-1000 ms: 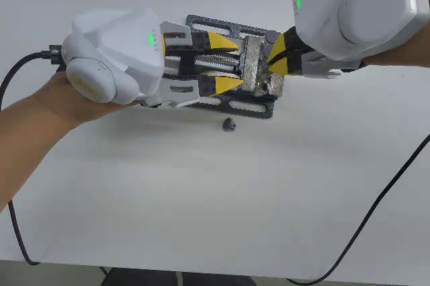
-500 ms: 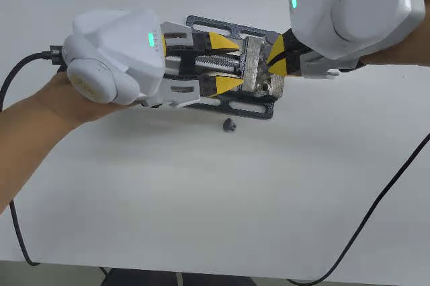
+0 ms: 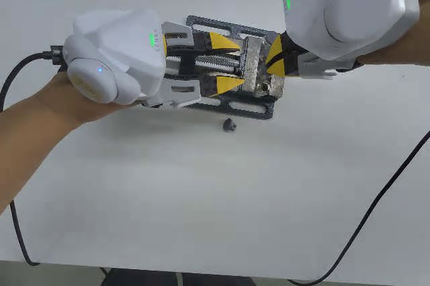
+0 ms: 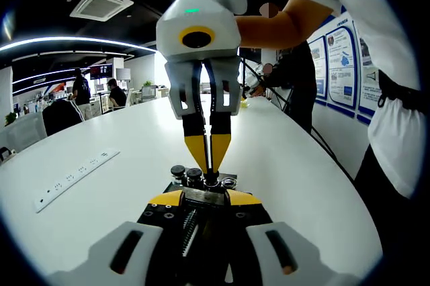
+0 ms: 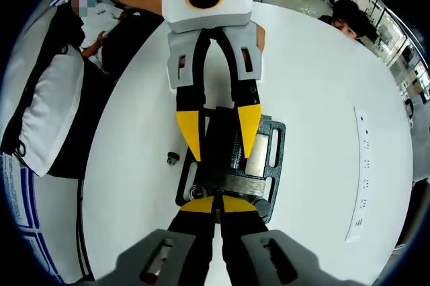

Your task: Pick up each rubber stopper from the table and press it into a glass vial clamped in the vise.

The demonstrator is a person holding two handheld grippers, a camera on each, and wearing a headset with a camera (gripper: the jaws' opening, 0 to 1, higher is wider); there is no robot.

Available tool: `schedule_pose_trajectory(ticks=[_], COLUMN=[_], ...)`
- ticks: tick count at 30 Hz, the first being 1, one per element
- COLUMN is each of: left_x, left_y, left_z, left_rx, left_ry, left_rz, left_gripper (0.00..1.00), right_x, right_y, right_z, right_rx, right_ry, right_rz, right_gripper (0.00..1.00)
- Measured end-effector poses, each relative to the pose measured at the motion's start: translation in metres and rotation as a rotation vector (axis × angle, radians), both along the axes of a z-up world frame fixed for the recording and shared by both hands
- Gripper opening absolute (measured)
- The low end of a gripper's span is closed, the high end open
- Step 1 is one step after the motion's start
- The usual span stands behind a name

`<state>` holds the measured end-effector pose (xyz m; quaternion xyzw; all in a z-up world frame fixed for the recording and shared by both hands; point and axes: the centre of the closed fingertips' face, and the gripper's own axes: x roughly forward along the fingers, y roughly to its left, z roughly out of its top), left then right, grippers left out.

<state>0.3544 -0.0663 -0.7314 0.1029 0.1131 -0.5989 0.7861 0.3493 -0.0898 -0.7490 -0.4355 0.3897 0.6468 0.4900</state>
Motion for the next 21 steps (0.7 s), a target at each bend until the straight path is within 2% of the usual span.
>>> schedule_pose_trajectory(ticks=[14,21], left_x=[-0.0018,-0.0021], left_y=[0.0000,-0.0008], left_z=[-0.0001,-0.0002], left_rx=[0.004,0.005], left_ry=[-0.001,0.000], left_rz=[-0.004,-0.004], left_gripper=[0.20,0.20], right_x=[-0.0001,-0.0014], right_y=[0.0002,-0.0019], right_z=[0.0021,0.0020], right_rx=[0.010,0.005], right_ry=[-0.024,-0.021], right_rz=[0.011,0.012], right_gripper=[0.03,0.04])
